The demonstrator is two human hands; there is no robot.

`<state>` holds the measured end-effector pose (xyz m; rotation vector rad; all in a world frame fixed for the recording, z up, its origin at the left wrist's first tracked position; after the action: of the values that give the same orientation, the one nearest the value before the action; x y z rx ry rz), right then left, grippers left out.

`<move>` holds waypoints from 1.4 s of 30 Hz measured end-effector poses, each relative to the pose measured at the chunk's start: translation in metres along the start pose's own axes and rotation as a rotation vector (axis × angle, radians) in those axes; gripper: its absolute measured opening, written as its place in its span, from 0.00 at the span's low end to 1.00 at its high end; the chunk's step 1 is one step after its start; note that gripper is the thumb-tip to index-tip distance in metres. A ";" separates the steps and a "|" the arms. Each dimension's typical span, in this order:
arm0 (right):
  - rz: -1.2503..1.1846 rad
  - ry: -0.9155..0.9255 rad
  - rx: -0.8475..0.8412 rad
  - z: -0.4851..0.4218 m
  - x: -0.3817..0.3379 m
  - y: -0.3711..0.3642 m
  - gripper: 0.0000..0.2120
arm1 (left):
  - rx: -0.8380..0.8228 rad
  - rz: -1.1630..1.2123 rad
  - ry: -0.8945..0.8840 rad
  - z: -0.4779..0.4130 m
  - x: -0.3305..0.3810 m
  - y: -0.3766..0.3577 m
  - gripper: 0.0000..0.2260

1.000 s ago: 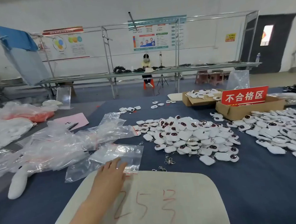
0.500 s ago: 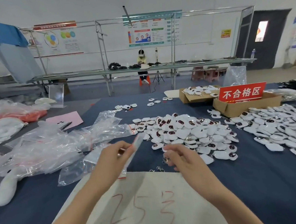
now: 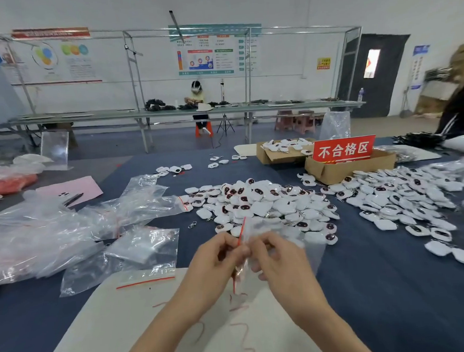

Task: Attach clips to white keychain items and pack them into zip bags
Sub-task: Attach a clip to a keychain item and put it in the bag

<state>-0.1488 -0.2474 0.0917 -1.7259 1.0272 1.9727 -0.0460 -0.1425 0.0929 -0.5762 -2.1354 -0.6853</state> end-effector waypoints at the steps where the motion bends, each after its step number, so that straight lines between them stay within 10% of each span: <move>1: -0.012 -0.018 0.041 -0.002 0.002 0.008 0.09 | 0.055 0.064 0.011 0.000 -0.003 0.003 0.08; 15: -0.101 -0.134 -0.149 -0.035 0.026 -0.007 0.06 | 0.066 0.630 0.373 0.006 -0.053 -0.044 0.13; 22: -0.318 -0.168 -0.091 -0.052 0.043 0.006 0.12 | 0.258 0.105 0.093 -0.005 -0.059 -0.008 0.08; 26: -0.179 -0.036 -0.110 -0.049 0.037 -0.002 0.19 | -0.011 -0.360 -0.239 -0.001 -0.036 -0.030 0.13; 30: 0.184 0.126 0.000 -0.051 0.044 -0.012 0.15 | -0.167 -0.145 0.017 0.001 -0.062 -0.047 0.07; 34: 0.340 0.245 0.104 -0.065 0.054 -0.013 0.14 | -0.595 -0.668 -0.048 0.008 -0.088 -0.060 0.30; 42: 0.502 0.177 0.044 -0.079 0.085 -0.024 0.13 | -0.651 -0.586 0.010 0.009 -0.105 -0.029 0.35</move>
<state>-0.0947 -0.3035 0.0024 -1.7684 1.6897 2.0746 -0.0082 -0.1760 -0.0035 -0.2543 -2.0543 -1.7340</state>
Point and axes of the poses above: each hand's wrist, its own z-axis away from the middle knuckle, its own y-axis out of the back of the hand, x = y × z, the point moved 9 cm from there along -z, towards the middle knuckle, and after that the axes turned 15 degrees about -y, right-handed, at the moved point
